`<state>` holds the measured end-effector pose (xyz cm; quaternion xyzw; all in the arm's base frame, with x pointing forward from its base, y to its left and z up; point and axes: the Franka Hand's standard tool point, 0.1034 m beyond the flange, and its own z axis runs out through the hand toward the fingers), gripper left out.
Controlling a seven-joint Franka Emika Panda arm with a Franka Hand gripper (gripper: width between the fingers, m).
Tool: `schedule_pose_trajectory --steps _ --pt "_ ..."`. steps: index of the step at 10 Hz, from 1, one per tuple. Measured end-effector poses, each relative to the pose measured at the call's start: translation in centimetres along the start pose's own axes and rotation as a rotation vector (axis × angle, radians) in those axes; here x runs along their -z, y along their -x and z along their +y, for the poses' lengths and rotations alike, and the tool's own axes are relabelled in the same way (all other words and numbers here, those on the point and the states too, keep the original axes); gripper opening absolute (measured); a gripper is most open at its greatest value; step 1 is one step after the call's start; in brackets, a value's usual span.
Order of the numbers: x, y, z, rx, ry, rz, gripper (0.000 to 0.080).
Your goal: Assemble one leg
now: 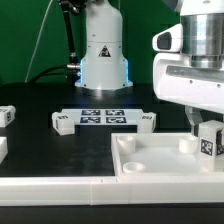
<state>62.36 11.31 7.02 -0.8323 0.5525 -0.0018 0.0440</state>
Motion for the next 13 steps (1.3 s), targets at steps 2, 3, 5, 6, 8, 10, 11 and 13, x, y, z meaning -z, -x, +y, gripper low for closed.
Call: schedule_pose_trajectory --steps 2,3,5,6,8,10,11,13 --pt "0.02 -0.41 0.12 -0.191 -0.007 -0.012 0.029" --pt "0.01 -0.37 0.13 -0.3 -0.007 -0.015 0.029" --pt "-0.01 -0.13 0.08 -0.506 -0.007 -0.021 0.029" --pt "-0.04 0.16 0.01 -0.628 -0.006 -0.023 0.029" --pt "0.0 0.5 -0.18 -0.797 -0.012 -0.015 0.029" --pt "0.03 0.57 -0.15 -0.859 -0.017 -0.012 0.029" --pt "0.06 0.41 0.04 -0.814 -0.014 -0.024 0.029" --pt "0.06 0.24 0.09 -0.838 -0.014 -0.036 0.029"
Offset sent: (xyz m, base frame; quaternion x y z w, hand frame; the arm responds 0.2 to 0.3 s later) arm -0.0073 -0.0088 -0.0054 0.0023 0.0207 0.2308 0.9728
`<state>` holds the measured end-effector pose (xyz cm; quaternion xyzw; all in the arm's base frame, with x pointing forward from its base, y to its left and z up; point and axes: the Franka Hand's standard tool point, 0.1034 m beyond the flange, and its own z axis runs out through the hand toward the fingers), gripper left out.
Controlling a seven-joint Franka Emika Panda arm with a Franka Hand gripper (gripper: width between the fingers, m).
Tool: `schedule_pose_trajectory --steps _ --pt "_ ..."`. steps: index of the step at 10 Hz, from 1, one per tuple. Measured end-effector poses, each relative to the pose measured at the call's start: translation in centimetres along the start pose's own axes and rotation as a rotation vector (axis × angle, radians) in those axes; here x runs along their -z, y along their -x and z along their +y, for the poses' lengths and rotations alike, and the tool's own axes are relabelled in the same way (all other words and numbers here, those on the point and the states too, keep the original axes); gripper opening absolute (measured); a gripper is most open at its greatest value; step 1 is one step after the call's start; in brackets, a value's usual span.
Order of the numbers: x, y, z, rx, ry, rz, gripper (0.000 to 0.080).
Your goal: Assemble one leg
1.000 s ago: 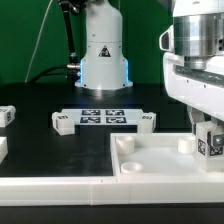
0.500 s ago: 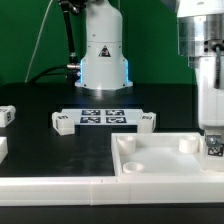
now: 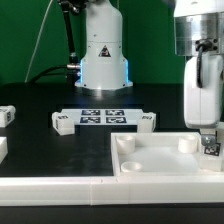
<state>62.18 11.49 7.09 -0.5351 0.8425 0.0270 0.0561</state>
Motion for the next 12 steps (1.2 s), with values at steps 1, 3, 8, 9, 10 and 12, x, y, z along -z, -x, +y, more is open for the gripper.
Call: schedule_pose_trajectory --steps 1,3,8,9,10,12 --pt "-0.01 0.04 0.03 0.046 0.0 0.0 0.0332" --pt "0.01 0.03 -0.01 0.127 0.0 0.001 0.0609" --pt "0.07 0.25 -0.01 0.706 0.0 0.009 0.0649" --pt "0.04 0.34 0.05 0.839 0.002 0.017 0.0649" --pt "-0.03 0.31 0.09 0.964 0.006 0.024 0.0649" --pt "0.01 0.32 -0.01 1.133 0.01 0.038 0.0649"
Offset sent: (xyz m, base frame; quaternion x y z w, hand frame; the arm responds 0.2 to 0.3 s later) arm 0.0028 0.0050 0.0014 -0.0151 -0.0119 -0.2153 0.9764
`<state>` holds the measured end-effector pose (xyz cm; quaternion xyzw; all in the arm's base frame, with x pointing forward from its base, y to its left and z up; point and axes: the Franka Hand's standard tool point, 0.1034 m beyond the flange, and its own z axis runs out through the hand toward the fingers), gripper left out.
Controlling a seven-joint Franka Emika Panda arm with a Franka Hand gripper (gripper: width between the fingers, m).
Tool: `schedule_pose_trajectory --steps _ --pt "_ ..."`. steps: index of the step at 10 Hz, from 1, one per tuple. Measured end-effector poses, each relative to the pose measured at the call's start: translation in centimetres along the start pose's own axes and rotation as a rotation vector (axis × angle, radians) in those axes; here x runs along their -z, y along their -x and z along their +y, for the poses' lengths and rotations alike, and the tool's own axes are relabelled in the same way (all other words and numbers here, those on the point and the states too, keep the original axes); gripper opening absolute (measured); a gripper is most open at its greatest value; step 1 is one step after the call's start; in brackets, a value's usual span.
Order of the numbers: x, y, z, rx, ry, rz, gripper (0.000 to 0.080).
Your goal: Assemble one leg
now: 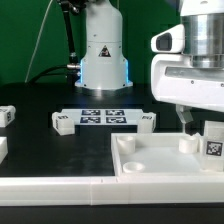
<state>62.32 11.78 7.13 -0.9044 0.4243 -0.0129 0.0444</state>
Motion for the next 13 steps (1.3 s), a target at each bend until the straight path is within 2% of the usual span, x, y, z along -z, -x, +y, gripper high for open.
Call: schedule_pose_trajectory --steps 6,7,9,10,11,13 --pt "0.07 -0.22 0.01 0.514 0.029 0.024 0.0649" --pt "0.09 -0.36 -0.07 0.557 0.027 0.035 0.0649" --pt "0.1 -0.51 0.02 0.591 0.032 0.038 0.0396" --pt "0.1 -0.52 0.03 0.591 0.032 0.038 0.0396" --pt "0.1 -0.53 0.04 0.583 0.032 0.038 0.0291" --pt "0.1 -0.56 0.05 0.545 0.031 0.039 0.0291"
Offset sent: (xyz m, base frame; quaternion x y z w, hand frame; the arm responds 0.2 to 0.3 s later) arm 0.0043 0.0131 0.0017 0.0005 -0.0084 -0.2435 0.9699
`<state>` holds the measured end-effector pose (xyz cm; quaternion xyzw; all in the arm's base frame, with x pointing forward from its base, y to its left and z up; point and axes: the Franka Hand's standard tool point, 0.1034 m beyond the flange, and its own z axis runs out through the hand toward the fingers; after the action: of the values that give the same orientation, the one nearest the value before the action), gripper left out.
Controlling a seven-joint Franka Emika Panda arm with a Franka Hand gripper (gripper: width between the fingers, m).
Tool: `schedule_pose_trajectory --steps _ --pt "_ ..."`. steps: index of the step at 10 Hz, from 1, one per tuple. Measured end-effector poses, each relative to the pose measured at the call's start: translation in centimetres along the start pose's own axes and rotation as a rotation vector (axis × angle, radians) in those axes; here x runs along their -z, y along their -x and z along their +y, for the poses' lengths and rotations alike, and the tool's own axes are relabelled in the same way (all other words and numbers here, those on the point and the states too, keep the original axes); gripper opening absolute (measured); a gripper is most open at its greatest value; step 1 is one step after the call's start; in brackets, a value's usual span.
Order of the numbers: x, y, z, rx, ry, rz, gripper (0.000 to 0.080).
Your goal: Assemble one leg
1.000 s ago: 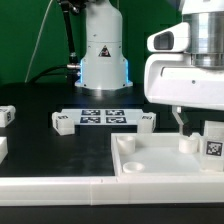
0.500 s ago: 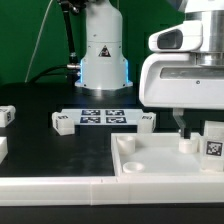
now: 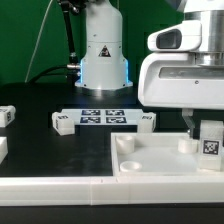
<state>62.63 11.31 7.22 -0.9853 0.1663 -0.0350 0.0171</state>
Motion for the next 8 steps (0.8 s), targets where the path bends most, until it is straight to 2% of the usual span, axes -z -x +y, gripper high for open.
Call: schedule_pose_trajectory --steps 1,4,8 --pt "-0.03 0.03 -0.01 -0.049 -0.003 -0.001 0.0291" --pt "-0.11 0.18 -0.03 -0.462 -0.003 -0.004 0.0291" --pt "-0.13 0.17 0.13 -0.876 -0.004 -0.005 0.0291"
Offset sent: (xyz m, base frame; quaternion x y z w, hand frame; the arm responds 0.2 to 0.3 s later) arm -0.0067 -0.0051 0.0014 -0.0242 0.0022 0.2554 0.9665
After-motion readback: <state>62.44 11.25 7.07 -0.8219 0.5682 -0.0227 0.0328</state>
